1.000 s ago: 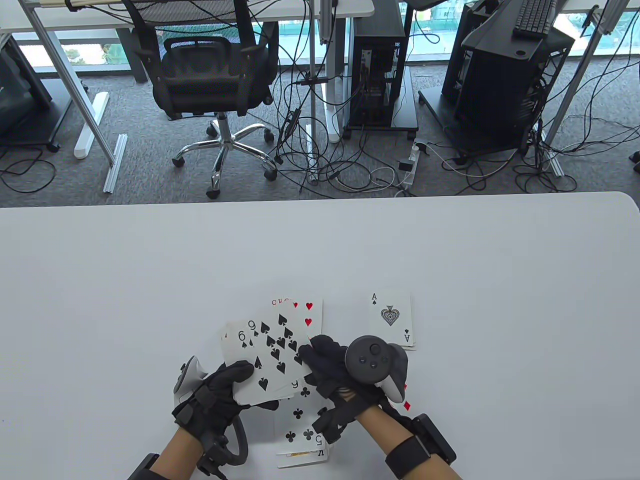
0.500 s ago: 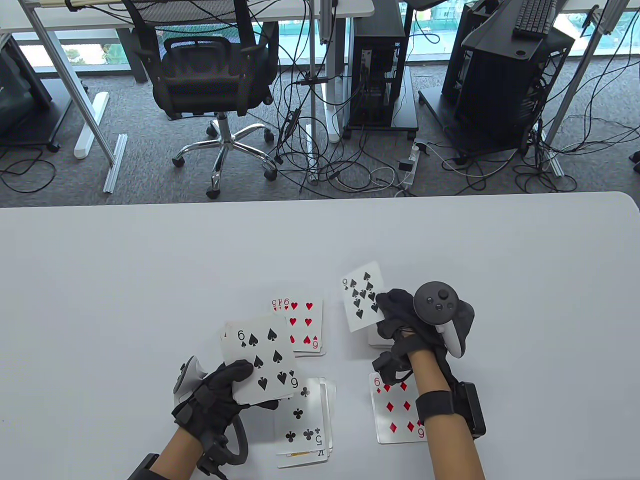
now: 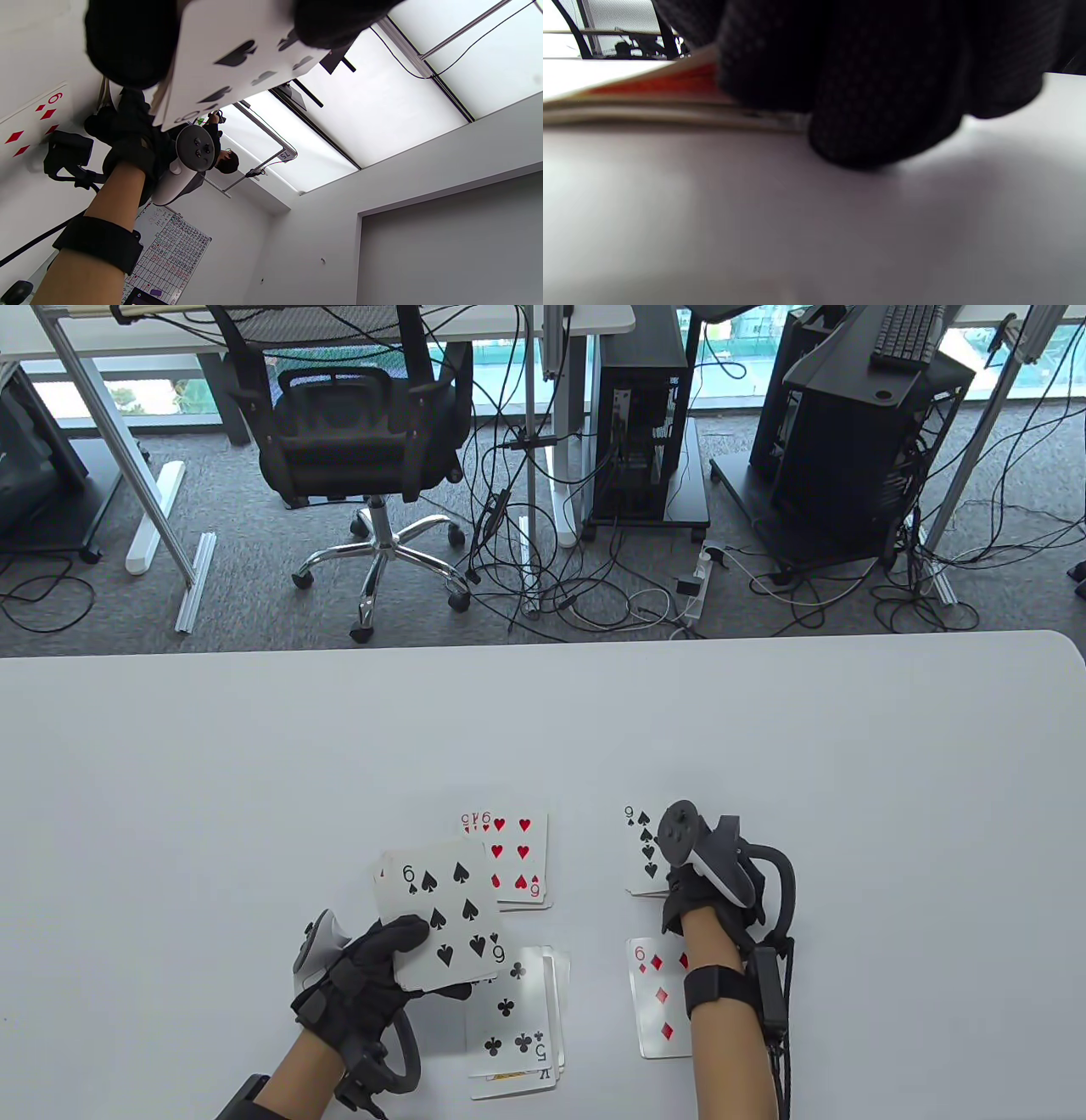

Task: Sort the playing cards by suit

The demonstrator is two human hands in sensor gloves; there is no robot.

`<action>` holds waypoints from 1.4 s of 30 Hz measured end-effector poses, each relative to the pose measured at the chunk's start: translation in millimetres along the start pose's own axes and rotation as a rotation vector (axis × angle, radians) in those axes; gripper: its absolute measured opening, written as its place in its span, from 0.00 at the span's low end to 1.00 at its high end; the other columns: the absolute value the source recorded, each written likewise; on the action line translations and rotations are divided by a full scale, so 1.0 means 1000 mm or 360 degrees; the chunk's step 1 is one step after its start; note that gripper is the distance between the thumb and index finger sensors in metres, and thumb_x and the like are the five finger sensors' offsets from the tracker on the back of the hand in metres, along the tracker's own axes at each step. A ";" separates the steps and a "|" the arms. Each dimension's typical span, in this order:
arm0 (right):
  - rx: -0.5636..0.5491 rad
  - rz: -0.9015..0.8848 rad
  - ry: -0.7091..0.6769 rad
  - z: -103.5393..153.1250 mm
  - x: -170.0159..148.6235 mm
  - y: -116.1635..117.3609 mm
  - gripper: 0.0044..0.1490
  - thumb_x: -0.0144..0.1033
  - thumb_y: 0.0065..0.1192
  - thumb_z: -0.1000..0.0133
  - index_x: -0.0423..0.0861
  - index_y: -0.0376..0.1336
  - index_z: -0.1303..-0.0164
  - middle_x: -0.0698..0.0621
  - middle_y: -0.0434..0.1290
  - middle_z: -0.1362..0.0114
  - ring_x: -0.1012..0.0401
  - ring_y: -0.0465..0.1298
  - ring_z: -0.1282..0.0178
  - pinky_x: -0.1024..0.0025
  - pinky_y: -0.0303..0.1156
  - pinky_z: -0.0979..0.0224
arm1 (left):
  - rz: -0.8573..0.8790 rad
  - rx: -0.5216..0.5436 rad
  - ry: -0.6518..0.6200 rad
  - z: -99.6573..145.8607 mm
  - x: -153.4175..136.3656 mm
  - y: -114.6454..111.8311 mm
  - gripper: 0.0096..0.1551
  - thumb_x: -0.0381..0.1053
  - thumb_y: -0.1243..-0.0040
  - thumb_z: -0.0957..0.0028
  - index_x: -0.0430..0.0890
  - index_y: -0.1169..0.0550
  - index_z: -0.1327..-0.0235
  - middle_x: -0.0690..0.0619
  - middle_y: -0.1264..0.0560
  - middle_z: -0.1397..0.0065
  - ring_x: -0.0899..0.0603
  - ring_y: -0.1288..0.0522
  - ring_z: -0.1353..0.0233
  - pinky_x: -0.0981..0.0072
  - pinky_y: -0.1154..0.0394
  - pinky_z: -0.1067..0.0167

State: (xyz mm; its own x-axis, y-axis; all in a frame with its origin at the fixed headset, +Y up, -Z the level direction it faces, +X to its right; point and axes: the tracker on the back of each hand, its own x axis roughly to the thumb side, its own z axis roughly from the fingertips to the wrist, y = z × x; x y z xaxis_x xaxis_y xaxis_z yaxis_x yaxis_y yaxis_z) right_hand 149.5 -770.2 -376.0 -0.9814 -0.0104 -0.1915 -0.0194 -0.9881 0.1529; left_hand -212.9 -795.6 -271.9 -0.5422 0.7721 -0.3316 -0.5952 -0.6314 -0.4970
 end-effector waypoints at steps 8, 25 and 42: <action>0.0027 0.0150 0.0028 0.002 0.004 0.001 0.36 0.42 0.53 0.39 0.19 0.67 0.51 0.49 0.79 0.72 0.54 0.81 0.74 0.52 0.78 0.57 | -0.0003 -0.0001 0.0003 0.000 0.001 0.000 0.32 0.53 0.49 0.32 0.50 0.45 0.20 0.47 0.39 0.18 0.33 0.30 0.27 0.47 0.22 0.43; -0.0402 -0.0760 -0.0825 0.081 0.063 -0.051 0.39 0.43 0.50 0.38 0.18 0.64 0.45 0.44 0.80 0.66 0.48 0.81 0.70 0.47 0.77 0.53 | 0.0000 0.0005 0.0012 0.001 -0.001 0.000 0.32 0.53 0.49 0.32 0.50 0.46 0.20 0.47 0.39 0.18 0.33 0.31 0.26 0.47 0.22 0.43; -0.0149 -0.1446 -0.1265 0.143 0.120 -0.017 0.50 0.53 0.48 0.37 0.15 0.55 0.39 0.40 0.76 0.55 0.44 0.79 0.58 0.42 0.73 0.47 | 0.0015 0.0019 0.0024 0.001 -0.003 0.000 0.32 0.53 0.49 0.32 0.51 0.46 0.20 0.47 0.40 0.18 0.32 0.31 0.26 0.46 0.22 0.42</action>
State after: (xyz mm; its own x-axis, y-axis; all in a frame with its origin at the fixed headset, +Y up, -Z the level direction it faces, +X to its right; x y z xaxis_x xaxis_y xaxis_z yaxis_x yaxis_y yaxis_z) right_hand 5.0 -732.8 -262.6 -0.4611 0.7579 0.4615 -0.7806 -0.5937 0.1951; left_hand -211.5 -797.9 -269.9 -0.5390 0.7669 -0.3483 -0.5970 -0.6395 -0.4843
